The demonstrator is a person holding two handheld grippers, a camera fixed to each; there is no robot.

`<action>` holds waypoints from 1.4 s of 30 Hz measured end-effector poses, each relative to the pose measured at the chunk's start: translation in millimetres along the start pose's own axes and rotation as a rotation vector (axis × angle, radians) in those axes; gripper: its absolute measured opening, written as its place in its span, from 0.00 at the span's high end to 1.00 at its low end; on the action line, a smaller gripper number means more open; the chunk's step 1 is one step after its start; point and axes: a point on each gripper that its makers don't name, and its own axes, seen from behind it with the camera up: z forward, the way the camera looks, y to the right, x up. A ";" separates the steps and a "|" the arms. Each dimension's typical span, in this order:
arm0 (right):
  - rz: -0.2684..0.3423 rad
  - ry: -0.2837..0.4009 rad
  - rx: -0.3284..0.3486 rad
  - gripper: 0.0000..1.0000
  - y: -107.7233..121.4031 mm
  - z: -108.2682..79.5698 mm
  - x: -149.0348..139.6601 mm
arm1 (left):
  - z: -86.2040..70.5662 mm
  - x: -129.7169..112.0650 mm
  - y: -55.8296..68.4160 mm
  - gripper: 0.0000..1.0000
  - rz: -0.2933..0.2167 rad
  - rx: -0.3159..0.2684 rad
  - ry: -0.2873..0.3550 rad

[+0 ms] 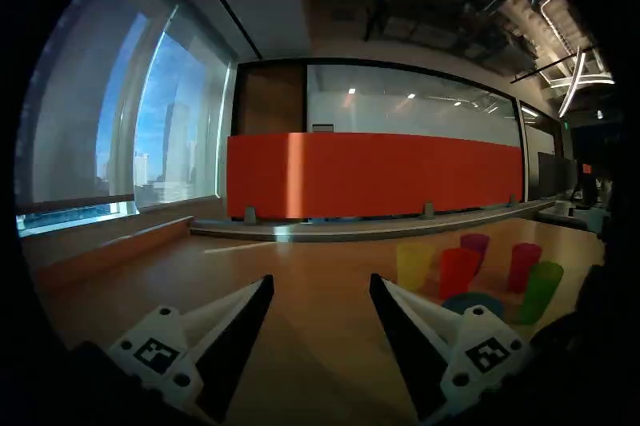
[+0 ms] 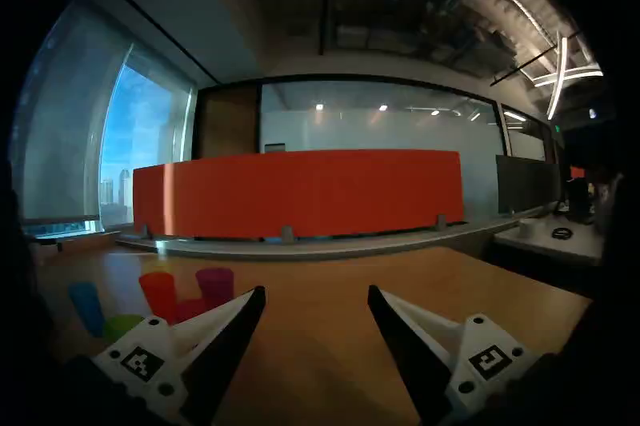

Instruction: Pour water

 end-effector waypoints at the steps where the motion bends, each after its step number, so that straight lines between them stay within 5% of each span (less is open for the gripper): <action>1: -0.002 -0.002 -0.001 0.01 0.1 0.4 -1.1 | 0.1 0.1 0.1 0.11 0.000 0.000 0.000; 12: -0.044 -0.020 -0.005 0.01 -4.3 2.1 -6.7 | 0.8 0.2 0.3 0.11 0.000 0.000 0.000; 42: -0.041 -0.023 -0.009 0.01 -4.2 1.8 -4.3 | 1.4 0.8 0.5 0.11 0.000 0.000 0.000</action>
